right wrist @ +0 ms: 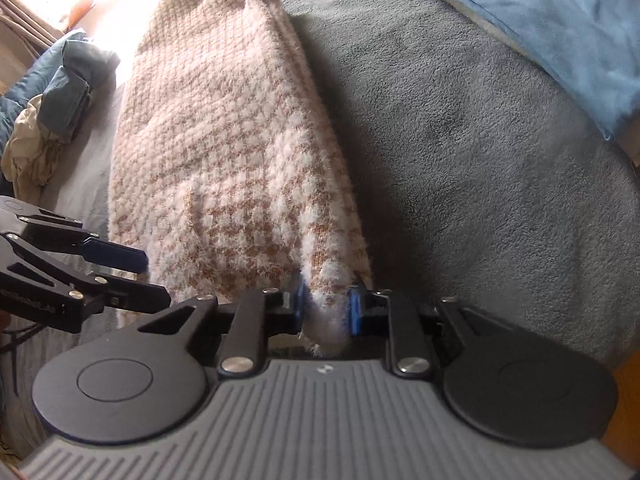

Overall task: Fold clothes
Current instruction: 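Open the right gripper and smooth the coat hem with both grippers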

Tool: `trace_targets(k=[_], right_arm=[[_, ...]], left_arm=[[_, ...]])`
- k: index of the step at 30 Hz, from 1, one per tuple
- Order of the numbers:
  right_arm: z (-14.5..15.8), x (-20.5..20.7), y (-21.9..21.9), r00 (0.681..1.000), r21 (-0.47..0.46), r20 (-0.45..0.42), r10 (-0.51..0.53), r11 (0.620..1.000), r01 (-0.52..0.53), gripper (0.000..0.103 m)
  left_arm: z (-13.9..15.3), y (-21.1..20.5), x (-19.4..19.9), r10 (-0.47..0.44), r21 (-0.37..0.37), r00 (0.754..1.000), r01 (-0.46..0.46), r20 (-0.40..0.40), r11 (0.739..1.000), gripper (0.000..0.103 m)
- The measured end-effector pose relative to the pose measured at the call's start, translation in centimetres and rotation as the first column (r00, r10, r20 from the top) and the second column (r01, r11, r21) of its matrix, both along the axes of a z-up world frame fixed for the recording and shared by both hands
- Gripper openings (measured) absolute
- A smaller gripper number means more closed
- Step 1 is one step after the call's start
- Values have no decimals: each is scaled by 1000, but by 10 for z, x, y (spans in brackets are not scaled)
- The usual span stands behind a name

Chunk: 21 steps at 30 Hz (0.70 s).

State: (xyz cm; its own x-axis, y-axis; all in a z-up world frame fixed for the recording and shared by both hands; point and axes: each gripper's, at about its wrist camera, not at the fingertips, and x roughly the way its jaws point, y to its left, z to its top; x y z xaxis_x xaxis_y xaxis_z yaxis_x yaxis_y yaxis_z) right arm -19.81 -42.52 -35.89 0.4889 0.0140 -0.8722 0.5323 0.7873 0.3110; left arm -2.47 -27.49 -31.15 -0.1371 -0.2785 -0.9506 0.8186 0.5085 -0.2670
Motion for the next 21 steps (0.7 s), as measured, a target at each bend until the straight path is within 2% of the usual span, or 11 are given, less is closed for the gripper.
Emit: trace_targets(k=[3, 6, 9, 11, 15, 16, 18, 20, 21], right_arm=[[21, -3, 2, 1000, -31, -6, 20, 999, -20, 23], [48, -8, 4, 999, -112, 4, 43, 993, -42, 23], [72, -9, 6, 997, -183, 39, 71, 981, -63, 23], [80, -3, 9, 991, -216, 77, 105, 973, -86, 23], [55, 28, 15, 987, -198, 41, 154, 970, -143, 23], [43, 36, 18, 987, -186, -13, 163, 969, -162, 23], [24, 47, 29, 975, -211, -122, 187, 955, -209, 25], [25, 52, 38, 967, -243, -159, 198, 942, -233, 26], [26, 54, 38, 966, -239, -170, 194, 943, -232, 27]], left_arm=[[8, 10, -3, 16, -24, 1000, -16, 23, 1000, 57], [17, 24, -4, 54, -72, 998, -50, 46, 996, 57], [19, 34, 0, 97, -114, 995, -92, 34, 989, 57], [14, 35, 4, 121, -116, 993, -119, 12, 986, 56], [5, 32, 11, 151, -147, 988, -150, -6, 978, 56], [3, 31, 14, 154, -159, 988, -153, -6, 975, 57], [7, 33, 16, 167, -187, 986, -161, 15, 969, 63], [15, 38, 19, 183, -231, 982, -167, 50, 958, 78], [17, 40, 21, 193, -253, 979, -171, 67, 952, 80]])
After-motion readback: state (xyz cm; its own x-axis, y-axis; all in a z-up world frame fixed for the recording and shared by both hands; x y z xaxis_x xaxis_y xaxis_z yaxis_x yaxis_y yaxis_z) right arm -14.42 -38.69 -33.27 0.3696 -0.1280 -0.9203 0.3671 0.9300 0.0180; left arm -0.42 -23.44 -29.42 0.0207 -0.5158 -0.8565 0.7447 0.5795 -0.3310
